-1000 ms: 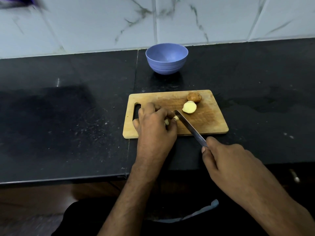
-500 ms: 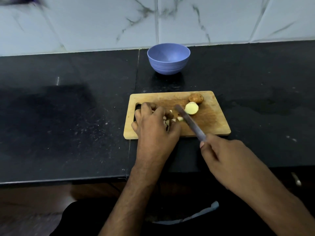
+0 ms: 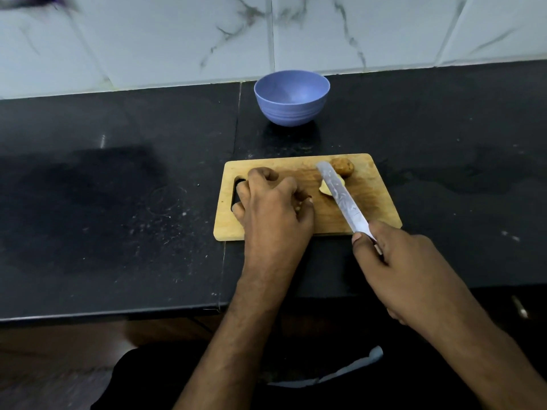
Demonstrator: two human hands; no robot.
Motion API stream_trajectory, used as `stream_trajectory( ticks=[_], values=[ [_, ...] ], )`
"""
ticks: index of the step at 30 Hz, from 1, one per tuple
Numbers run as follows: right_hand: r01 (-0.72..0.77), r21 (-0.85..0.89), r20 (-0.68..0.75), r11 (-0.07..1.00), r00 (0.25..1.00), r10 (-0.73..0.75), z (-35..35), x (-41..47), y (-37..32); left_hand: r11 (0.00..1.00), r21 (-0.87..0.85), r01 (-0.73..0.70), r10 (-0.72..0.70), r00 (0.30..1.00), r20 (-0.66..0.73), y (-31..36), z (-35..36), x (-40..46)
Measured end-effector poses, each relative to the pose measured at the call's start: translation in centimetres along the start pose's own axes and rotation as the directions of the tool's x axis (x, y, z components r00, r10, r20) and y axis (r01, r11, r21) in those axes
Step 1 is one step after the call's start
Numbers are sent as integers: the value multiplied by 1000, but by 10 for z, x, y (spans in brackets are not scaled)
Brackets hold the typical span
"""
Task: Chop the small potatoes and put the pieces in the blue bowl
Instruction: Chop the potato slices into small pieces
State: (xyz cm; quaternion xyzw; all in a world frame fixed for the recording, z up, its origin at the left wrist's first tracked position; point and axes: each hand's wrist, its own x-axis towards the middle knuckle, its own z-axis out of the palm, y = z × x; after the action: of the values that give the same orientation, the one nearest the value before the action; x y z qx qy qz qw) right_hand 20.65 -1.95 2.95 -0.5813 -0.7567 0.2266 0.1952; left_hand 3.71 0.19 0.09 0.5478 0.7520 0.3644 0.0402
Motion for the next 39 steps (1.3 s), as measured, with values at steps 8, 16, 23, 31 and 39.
stream_trajectory(
  ticks=[8, 16, 23, 31, 39],
  values=[
    [31, -80, -23, 996, 999, -33, 0, -1, -1, 982, -187, 37, -41, 999, -17, -2, -9, -3],
    [34, -134, -11, 990, 999, -35, 1, -2, -2, 986, -165, 15, -6, 998, 55, -12, -22, -14],
    [59, -223, -23, 973, 998, -66, 3, 0, -6, 999, -38, 20, -12, 980, 201, -32, -51, -10],
    [82, -266, -10, 961, 996, -88, 6, 1, -4, 965, 173, -198, 121, 919, 376, -33, -35, -1],
    [75, -261, 5, 962, 997, -76, 4, 1, -6, 972, 96, -212, 152, 889, 432, -27, -22, 26]
  ],
)
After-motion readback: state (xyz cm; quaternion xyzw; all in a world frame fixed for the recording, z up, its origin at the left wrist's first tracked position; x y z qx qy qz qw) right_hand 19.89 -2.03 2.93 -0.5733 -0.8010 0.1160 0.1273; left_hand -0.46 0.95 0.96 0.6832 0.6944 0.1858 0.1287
